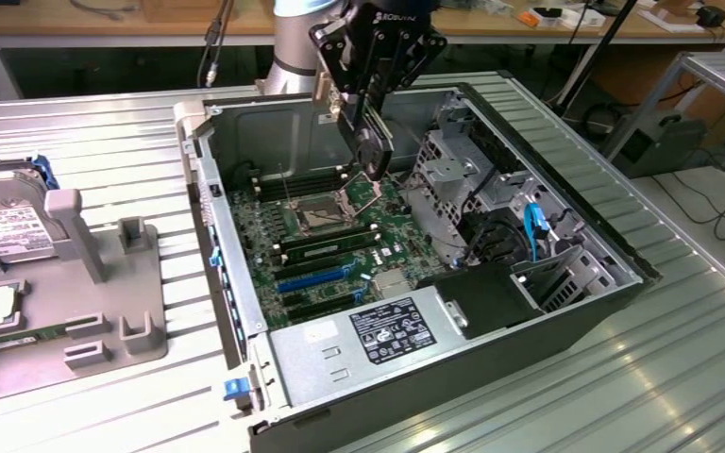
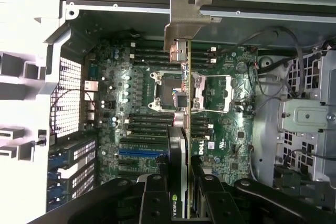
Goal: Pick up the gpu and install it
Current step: 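Insert the gpu into the slot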
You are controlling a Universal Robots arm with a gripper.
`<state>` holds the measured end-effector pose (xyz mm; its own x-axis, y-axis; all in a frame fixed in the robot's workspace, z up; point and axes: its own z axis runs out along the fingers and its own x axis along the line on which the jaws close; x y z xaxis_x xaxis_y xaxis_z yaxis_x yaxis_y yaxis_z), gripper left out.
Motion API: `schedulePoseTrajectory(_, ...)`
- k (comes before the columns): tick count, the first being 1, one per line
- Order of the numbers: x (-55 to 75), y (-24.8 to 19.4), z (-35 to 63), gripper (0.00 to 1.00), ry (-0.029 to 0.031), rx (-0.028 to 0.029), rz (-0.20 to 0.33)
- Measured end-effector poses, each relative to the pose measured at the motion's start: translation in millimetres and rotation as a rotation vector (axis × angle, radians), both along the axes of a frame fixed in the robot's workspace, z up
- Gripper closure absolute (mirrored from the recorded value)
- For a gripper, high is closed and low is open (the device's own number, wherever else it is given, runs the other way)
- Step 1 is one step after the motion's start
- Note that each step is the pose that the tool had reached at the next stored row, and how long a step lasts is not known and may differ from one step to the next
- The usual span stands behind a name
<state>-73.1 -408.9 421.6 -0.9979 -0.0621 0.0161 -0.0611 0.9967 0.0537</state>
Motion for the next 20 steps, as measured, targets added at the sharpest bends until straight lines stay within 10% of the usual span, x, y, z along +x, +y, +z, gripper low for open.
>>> schedulePoseTrajectory(20, 0.0, 0.0, 0.0, 0.73, 0.0, 0.0, 0.063)
